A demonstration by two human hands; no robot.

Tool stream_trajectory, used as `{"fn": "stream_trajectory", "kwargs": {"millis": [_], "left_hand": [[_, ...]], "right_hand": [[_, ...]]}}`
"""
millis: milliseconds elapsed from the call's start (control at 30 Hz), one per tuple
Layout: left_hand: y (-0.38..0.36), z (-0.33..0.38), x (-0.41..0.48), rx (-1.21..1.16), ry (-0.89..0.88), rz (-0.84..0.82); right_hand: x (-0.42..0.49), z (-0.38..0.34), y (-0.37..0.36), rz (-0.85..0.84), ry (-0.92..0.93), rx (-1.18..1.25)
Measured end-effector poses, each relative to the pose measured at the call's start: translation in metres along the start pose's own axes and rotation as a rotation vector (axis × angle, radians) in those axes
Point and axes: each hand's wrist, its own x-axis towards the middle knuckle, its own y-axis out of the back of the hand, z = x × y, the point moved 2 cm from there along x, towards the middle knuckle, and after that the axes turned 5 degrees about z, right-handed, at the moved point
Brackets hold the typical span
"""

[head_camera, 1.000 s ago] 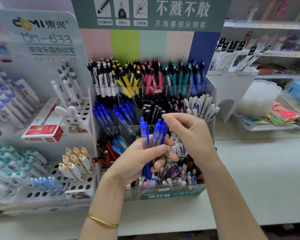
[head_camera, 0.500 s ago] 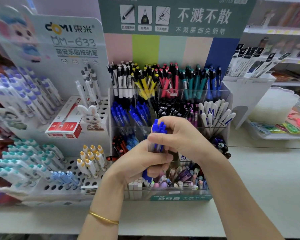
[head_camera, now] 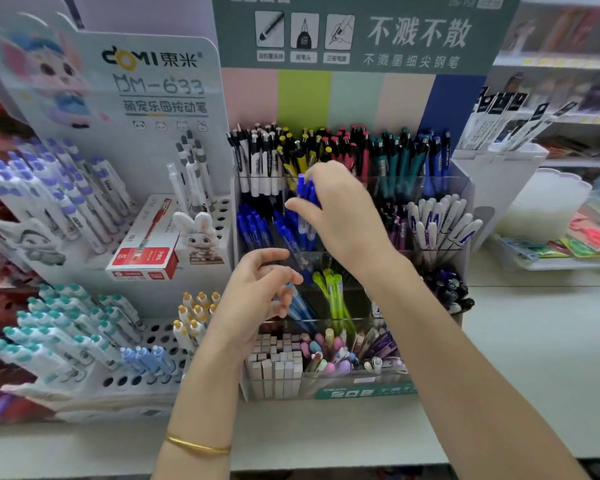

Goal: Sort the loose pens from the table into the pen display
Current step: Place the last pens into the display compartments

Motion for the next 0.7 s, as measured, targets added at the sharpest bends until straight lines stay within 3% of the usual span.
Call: {"fn": "stream_trajectory", "kwargs": {"millis": [133, 300, 400, 500, 633, 700], "left_hand": [[0.004, 0.001, -0.001, -0.006, 0.006, -0.010], [0.011, 0.003, -0.001, -0.026, 0.002, -0.036], [0.016, 0.004, -0.001, -0.030, -0.005, -0.060], [0.022, 0.007, -0.001, -0.027, -0.018, -0.089], [0.028, 0.008, -0.001, -0.029, -0.023, -0.124], [0.032, 0.008, -0.001, -0.033, -0.019, -0.129]], "right_hand": [[-0.003, -0.005, -0.023, -0.088, -0.012, -0.318], [-0.009, -0.005, -0.044, 0.174, -0.044, -0.668], [-0.013, -0.004, -0.059, 0.220, -0.044, -0.762], [-0.024, 0.001, -0.066, 0.258, -0.078, -0.720], [-0.042, 0.000, -0.067, 0.327, -0.075, -0.444], [-0.047, 0.000, -0.071, 0.329, -0.073, -0.458]]}}
